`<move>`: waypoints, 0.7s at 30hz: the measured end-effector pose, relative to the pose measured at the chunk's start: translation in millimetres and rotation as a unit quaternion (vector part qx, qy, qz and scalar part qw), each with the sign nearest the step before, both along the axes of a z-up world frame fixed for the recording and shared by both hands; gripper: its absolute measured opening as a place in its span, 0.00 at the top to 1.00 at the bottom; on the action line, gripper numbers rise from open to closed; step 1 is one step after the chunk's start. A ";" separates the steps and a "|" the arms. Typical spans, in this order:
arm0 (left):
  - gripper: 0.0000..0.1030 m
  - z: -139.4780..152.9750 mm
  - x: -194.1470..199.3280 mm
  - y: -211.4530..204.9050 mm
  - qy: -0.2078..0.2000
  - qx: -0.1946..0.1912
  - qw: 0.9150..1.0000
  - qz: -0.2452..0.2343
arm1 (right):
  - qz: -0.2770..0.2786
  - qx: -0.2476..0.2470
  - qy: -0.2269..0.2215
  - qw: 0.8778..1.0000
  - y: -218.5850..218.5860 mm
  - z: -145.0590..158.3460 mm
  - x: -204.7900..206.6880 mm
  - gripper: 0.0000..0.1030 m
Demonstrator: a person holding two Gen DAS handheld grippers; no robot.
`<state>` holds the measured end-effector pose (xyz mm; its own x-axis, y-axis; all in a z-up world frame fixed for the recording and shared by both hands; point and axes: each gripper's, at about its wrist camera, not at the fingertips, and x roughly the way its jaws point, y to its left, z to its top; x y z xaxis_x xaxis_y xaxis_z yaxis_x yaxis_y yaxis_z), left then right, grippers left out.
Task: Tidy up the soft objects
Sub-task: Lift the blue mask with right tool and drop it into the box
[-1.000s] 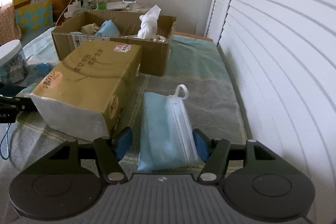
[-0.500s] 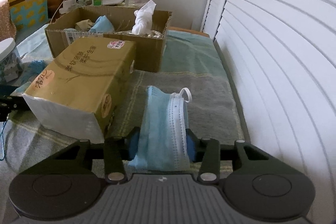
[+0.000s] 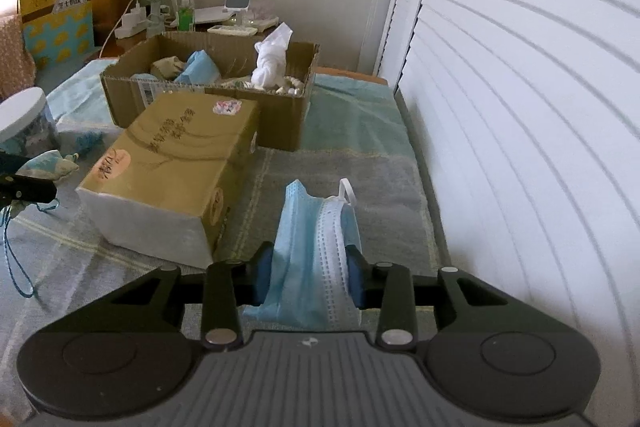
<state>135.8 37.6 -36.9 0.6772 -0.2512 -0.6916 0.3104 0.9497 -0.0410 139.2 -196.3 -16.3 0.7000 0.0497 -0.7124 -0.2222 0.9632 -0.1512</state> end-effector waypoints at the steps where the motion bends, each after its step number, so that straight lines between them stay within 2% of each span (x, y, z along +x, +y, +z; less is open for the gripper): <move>1: 0.69 2.9 -1.6 0.8 -0.001 -0.002 1.000 -0.003 | 0.000 0.000 -0.003 1.000 0.0 3.5 -1.3 0.59; 12: 0.69 36.7 -19.5 8.6 -0.032 -0.023 0.998 -0.040 | 0.023 0.000 -0.036 0.999 10.4 45.5 1.2 0.60; 21: 0.69 59.1 -27.9 16.7 -0.062 -0.016 0.997 -0.053 | 0.069 -0.003 -0.052 0.996 38.7 70.5 42.2 0.60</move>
